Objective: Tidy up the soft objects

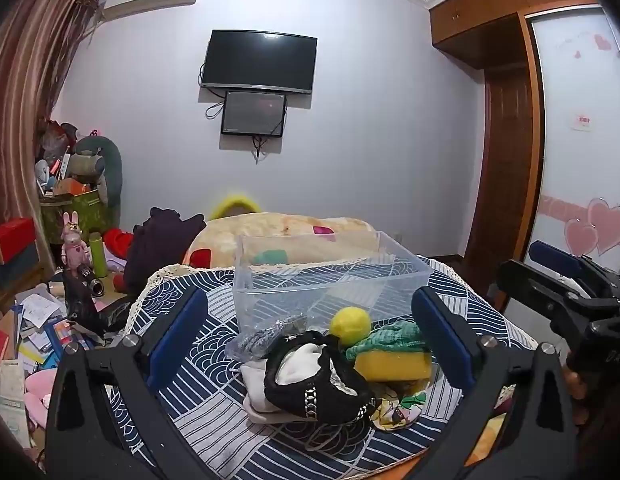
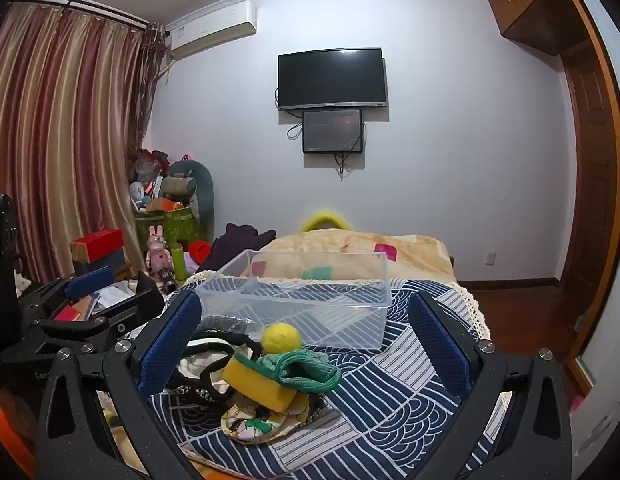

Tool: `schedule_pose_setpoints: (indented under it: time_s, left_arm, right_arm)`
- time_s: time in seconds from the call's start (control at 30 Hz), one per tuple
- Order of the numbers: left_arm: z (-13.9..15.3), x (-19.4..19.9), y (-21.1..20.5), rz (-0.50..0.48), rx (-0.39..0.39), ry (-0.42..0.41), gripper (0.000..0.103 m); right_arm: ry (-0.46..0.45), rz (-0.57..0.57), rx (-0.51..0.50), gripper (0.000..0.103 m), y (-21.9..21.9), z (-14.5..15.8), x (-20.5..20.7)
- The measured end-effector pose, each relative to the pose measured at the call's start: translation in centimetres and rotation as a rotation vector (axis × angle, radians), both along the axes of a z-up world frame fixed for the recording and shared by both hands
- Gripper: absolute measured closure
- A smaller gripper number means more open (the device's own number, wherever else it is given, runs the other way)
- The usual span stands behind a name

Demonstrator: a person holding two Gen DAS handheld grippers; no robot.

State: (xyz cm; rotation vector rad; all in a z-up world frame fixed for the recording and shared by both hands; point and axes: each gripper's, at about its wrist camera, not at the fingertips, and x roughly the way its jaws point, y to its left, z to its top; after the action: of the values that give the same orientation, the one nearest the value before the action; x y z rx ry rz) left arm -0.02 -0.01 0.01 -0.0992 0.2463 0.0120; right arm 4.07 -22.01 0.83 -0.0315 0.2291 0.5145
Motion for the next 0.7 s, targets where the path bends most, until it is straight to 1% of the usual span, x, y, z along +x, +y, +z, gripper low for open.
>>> schedule_pose_setpoints:
  time_s: [0.27,0.43,0.7]
  left_arm:
    - [-0.07,0.13,-0.15,0.006,0.009,-0.003,0.000]
    - [0.09,-0.09,0.60,0.004,0.008,0.001,0.000]
    - [0.03,-0.09,0.14,0.006,0.014,0.000,0.000]
  right_arm:
    - [-0.002,0.003,0.002,0.000,0.06,-0.03,-0.02]
    - [-0.003,0.006,0.001,0.000,0.11,-0.04,-0.05]
    - [-0.002,0.004,0.001,0.000,0.09,-0.07,-0.03]
